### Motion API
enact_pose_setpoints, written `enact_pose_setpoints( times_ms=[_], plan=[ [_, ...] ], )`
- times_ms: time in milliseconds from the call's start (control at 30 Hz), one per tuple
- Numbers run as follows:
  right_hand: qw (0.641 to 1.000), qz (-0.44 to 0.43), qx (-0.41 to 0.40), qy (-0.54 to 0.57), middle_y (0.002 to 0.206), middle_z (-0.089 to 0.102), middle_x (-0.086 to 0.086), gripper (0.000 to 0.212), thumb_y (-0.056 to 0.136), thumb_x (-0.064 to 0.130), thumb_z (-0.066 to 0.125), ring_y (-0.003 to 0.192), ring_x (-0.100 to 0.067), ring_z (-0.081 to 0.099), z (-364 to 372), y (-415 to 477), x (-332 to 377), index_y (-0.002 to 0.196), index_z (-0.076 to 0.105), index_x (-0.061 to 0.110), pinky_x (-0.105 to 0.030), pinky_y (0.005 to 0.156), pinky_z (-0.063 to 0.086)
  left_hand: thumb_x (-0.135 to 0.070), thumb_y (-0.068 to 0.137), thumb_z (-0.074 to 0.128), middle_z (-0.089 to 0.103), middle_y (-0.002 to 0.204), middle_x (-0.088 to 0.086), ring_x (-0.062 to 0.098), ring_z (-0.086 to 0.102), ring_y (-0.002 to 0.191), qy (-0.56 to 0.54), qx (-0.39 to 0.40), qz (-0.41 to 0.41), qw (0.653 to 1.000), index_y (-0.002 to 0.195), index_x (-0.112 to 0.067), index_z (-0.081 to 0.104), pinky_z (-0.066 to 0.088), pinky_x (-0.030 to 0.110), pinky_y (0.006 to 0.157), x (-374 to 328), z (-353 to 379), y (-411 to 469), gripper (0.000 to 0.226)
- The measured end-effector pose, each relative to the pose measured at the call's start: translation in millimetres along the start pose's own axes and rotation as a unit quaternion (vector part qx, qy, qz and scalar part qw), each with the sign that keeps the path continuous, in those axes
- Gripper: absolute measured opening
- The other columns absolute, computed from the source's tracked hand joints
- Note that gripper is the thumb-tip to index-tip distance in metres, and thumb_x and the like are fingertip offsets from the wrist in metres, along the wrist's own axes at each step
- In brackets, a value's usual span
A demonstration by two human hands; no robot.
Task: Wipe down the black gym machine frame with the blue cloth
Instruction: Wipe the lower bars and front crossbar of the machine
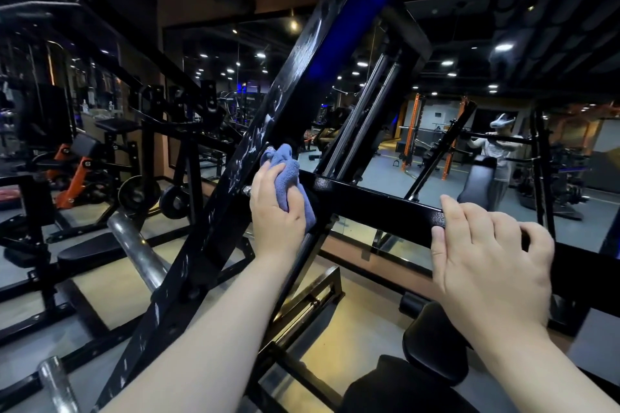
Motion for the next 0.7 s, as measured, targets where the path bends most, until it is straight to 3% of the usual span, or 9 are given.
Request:
enact_pose_setpoints(
  times_ms=[133,200,300,333,400,467,533,633,700],
  plan=[
    [1.000,-0.004,0.005,-0.016,0.117,0.063,-0.010,0.048,0.108,0.034,0.032,0.102,-0.034,0.057,0,0,1,0.143,0.053,0.010,-0.049,0.096,0.037,-0.020,0.098,0.050,0.045,0.149,0.000,0.011,0.038,0.140,-0.020,-0.034,-0.038,0.998,0.137,-0.018,0.054,0.033,0.040,0.118,-30,25,-28,0.039],
    [1.000,-0.008,0.010,-0.020,0.117,0.063,-0.010,0.048,0.108,0.034,0.031,0.102,-0.033,0.057,0,-1,-1,0.144,0.052,0.010,-0.048,0.096,0.036,-0.025,0.094,0.049,0.044,0.151,0.002,0.015,0.035,0.144,-0.012,0.023,0.041,0.999,0.138,-0.017,0.055,0.029,0.039,0.120,-51,34,-54,0.045],
    [1.000,-0.011,0.007,-0.028,0.117,0.062,-0.009,0.047,0.108,0.034,0.031,0.101,-0.033,0.057,0,-1,-1,0.143,0.052,0.011,-0.048,0.095,0.036,-0.023,0.089,0.056,0.044,0.153,0.009,0.029,0.034,0.147,0.005,0.133,0.220,0.966,0.136,-0.011,0.059,0.028,0.050,0.120,-53,35,-72,0.048],
    [0.999,-0.012,0.008,-0.028,0.116,0.062,-0.009,0.047,0.108,0.034,0.031,0.101,-0.033,0.057,0,-1,-1,0.143,0.052,0.011,-0.048,0.095,0.036,-0.022,0.088,0.058,0.044,0.153,0.009,0.029,0.034,0.147,0.006,0.148,0.239,0.960,0.136,-0.013,0.058,0.030,0.053,0.119,-45,32,-66,0.049],
    [0.999,-0.012,0.014,-0.026,0.116,0.061,-0.009,0.047,0.107,0.034,0.031,0.100,-0.033,0.057,0,0,0,0.143,0.051,0.011,-0.048,0.096,0.036,-0.021,0.087,0.058,0.043,0.153,0.004,0.025,0.036,0.146,-0.024,0.129,0.161,0.978,0.137,-0.021,0.055,0.032,0.054,0.118,-32,24,-48,0.051],
    [0.999,-0.008,0.026,-0.025,0.116,0.061,-0.008,0.047,0.107,0.034,0.031,0.100,-0.032,0.056,0,2,0,0.142,0.051,0.011,-0.048,0.096,0.036,-0.017,0.090,0.056,0.046,0.148,0.003,0.018,0.041,0.140,-0.062,0.037,0.014,0.997,0.138,-0.021,0.053,0.035,0.048,0.117,-27,21,-30,0.048],
    [0.999,-0.011,0.043,-0.031,0.116,0.060,-0.007,0.047,0.107,0.035,0.029,0.100,-0.031,0.056,-2,2,2,0.143,0.051,0.012,-0.048,0.096,0.035,-0.014,0.095,0.054,0.047,0.147,0.004,0.016,0.041,0.139,-0.035,-0.033,-0.061,0.997,0.136,-0.016,0.055,0.035,0.042,0.117,-33,25,-25,0.041],
    [0.997,-0.024,0.060,-0.039,0.116,0.059,-0.006,0.047,0.108,0.035,0.028,0.099,-0.030,0.055,-5,3,-1,0.144,0.049,0.012,-0.047,0.095,0.036,-0.018,0.096,0.051,0.042,0.152,0.004,0.017,0.035,0.143,-0.014,-0.006,-0.047,0.999,0.134,-0.018,0.056,0.029,0.032,0.120,-57,40,-47,0.039],
    [0.997,-0.042,0.060,-0.028,0.115,0.060,-0.008,0.046,0.107,0.033,0.033,0.097,-0.032,0.055,-7,4,-4,0.143,0.050,0.010,-0.047,0.092,0.038,-0.025,0.094,0.050,0.037,0.158,0.003,0.019,0.028,0.149,-0.004,0.060,0.026,0.998,0.138,-0.022,0.053,0.024,0.036,0.122,-76,46,-74,0.044]
  ],
)
Point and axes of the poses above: each hand's wrist, its own y-axis towards the middle knuckle, its own z-axis out of the palm, x = y × z, the point moved 2 cm from there along y, towards the middle knuckle
